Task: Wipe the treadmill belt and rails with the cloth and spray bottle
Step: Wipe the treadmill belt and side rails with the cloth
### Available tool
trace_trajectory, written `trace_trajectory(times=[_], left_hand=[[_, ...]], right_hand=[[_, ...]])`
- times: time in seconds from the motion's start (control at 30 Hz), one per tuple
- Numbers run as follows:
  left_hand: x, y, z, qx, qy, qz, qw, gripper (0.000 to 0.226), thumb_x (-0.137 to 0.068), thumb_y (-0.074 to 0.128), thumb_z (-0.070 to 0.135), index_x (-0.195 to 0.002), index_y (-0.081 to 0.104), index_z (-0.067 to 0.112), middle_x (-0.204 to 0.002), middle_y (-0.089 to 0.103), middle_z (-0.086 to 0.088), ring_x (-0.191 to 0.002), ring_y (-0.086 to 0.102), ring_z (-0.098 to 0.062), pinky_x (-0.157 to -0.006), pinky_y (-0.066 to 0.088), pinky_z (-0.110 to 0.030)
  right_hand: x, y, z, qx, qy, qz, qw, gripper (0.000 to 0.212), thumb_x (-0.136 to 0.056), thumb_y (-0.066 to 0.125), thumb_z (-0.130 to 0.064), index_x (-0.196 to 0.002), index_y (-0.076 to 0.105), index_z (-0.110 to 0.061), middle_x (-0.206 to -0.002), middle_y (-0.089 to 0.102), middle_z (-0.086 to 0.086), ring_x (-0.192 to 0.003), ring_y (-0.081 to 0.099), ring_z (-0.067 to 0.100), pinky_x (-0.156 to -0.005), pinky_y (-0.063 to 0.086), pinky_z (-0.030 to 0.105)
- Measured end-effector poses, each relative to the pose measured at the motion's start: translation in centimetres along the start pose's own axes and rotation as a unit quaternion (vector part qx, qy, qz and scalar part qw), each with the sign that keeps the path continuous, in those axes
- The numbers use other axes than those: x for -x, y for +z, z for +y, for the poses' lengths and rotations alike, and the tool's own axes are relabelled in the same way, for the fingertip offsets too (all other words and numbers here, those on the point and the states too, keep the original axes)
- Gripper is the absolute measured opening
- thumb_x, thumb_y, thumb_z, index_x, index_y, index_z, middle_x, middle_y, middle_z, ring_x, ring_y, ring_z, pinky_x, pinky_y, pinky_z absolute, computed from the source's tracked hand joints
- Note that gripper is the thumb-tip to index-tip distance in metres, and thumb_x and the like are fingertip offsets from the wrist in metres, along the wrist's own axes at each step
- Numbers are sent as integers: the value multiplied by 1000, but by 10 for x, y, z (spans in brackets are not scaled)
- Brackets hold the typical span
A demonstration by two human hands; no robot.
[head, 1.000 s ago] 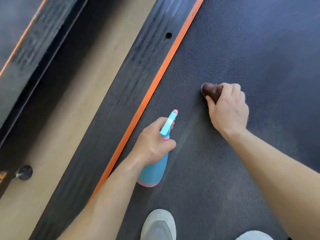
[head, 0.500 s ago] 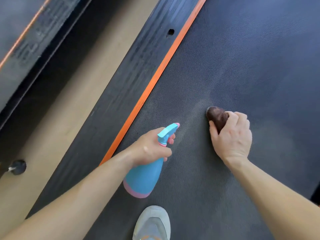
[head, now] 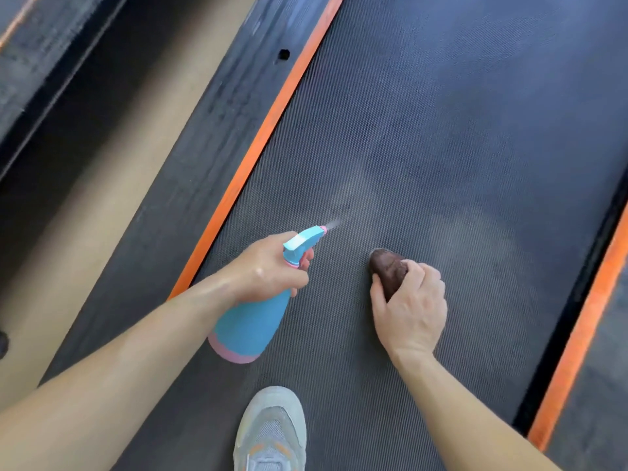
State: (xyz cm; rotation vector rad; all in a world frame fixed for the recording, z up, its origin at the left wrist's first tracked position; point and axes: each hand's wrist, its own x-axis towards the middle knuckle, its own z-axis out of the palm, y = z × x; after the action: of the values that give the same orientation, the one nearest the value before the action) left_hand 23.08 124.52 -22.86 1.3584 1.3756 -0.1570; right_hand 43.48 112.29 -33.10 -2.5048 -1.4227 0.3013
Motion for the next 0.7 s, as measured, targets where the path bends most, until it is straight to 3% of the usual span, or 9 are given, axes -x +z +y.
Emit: trace_trajectory(times=[0.07,0.13,0.27,0.33,0.47,0.6,0.7], left_hand=[[-2,0,-3,-6,-3,13,1000,19,-80,64,6,-87,62,24,-97,72,-3,-69,71,-7,-72,58,-26],[-3,-2,-8,-2,-8,13,1000,23,-80,65,8,-97,65,24,-97,71,2,-70,74,-10,-80,60,-34],[0,-8,-14,0,0,3,1000,64,-68,62,23,-131,62,34,-110,67,12,-82,73,-10,-89,59,-39],[3,-11,-18,3,3,16,1000,66,-65,62,25,-130,61,36,-111,68,11,-84,69,-13,-88,59,-44],[5,-19,-19,7,6,56,998,56,-68,65,23,-122,62,38,-111,68,13,-83,63,-10,-79,52,-35],[4,-26,-13,11,11,83,996,47,-80,70,9,-120,63,33,-105,65,15,-88,60,-9,-72,45,-28],[1,-25,-12,19,27,113,993,42,-82,71,6,-114,63,31,-108,65,16,-94,60,-8,-73,45,-26]], right_hand=[[0,-1,-1,-12,1,11,1000,53,-87,67,-47,-120,57,-7,-120,57,15,-102,58,35,-76,53,48],[-9,-3,-5,-28,-15,24,999,52,-87,69,-46,-120,57,-7,-120,57,14,-103,58,35,-78,53,48],[-81,-4,-31,-29,-37,30,998,53,-91,61,-53,-125,53,-12,-124,52,12,-109,52,33,-85,48,47],[-135,-3,-56,-24,-30,19,999,58,-93,53,-63,-127,51,-17,-128,48,10,-114,49,32,-89,45,47],[-174,6,-89,9,-58,-19,998,64,-90,42,-77,-128,49,-26,-128,48,9,-112,48,34,-85,45,49],[-79,14,-68,48,-211,7,976,55,-90,50,-71,-109,58,-20,-107,53,10,-92,52,33,-70,45,44],[-60,15,-47,57,-347,-39,935,51,-94,47,-68,-107,59,-21,-102,52,8,-87,51,30,-65,47,42]])
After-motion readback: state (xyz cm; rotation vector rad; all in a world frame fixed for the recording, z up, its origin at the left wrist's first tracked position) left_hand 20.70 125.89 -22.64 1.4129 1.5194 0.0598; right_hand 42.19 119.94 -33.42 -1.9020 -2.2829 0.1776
